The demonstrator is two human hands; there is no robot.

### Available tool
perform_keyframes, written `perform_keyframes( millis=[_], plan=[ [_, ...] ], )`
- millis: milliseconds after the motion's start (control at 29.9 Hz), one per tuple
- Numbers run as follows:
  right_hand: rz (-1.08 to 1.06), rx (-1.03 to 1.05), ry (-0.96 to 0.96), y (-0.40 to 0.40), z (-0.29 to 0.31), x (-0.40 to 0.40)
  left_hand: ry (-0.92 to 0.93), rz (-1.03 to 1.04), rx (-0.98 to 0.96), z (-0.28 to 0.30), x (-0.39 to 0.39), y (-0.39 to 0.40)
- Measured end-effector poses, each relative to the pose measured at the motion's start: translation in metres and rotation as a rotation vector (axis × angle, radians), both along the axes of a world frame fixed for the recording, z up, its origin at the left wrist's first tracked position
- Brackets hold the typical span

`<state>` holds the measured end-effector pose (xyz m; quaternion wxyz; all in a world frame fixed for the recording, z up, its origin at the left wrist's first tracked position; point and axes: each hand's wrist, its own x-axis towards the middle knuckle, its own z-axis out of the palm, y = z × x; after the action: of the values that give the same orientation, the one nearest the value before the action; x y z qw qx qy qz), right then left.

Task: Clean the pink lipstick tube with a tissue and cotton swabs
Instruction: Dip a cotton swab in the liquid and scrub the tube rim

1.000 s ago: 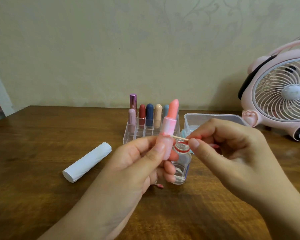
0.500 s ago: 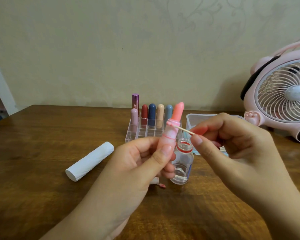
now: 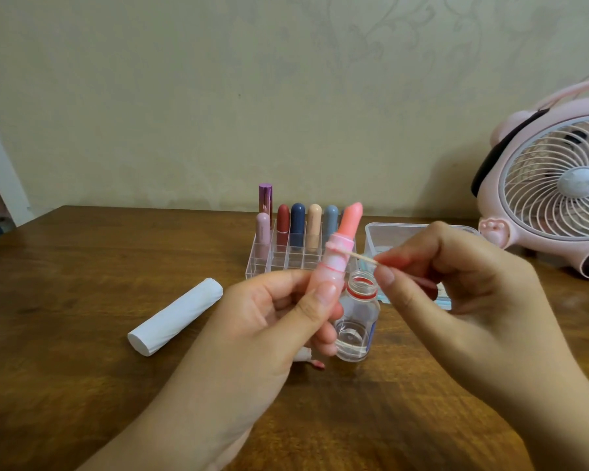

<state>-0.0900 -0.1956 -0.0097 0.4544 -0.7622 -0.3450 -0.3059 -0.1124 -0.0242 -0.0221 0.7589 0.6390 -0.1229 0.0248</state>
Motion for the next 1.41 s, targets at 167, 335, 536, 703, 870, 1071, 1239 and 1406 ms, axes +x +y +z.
perform_keyframes(
  millis=[167,335,536,703,870,1071,1239,1406],
  plan=[
    [-0.023,-0.067,-0.03,-0.0008,0.0012,-0.0001,-0.015,0.022,0.004,-0.0013,0.0004,0.0002],
    [-0.026,-0.035,-0.02,-0.0014,0.001,0.0006,-0.023,0.071,0.006,0.0,0.0003,0.0003],
    [-0.018,-0.095,-0.021,0.0009,0.0008,-0.0006,-0.054,0.092,0.043,-0.0023,0.0011,0.0012],
    [-0.015,0.015,0.005,-0.0014,-0.0002,0.0024,-0.054,0.097,0.038,-0.001,0.0001,0.0012],
    [0.008,-0.03,0.025,0.0005,-0.0017,0.0014,-0.066,0.108,0.049,0.0005,-0.0001,0.0006],
    [0.043,-0.006,0.075,0.0017,-0.0022,0.0013,-0.057,0.118,0.045,0.0006,0.0001,0.0008],
    [0.027,0.011,0.068,0.0031,-0.0027,0.0008,-0.066,0.123,0.059,0.0035,-0.0014,0.0005],
    [-0.013,-0.102,0.018,0.0052,-0.002,-0.0029,-0.1,0.177,0.081,0.0025,-0.0004,-0.0007]
  ],
)
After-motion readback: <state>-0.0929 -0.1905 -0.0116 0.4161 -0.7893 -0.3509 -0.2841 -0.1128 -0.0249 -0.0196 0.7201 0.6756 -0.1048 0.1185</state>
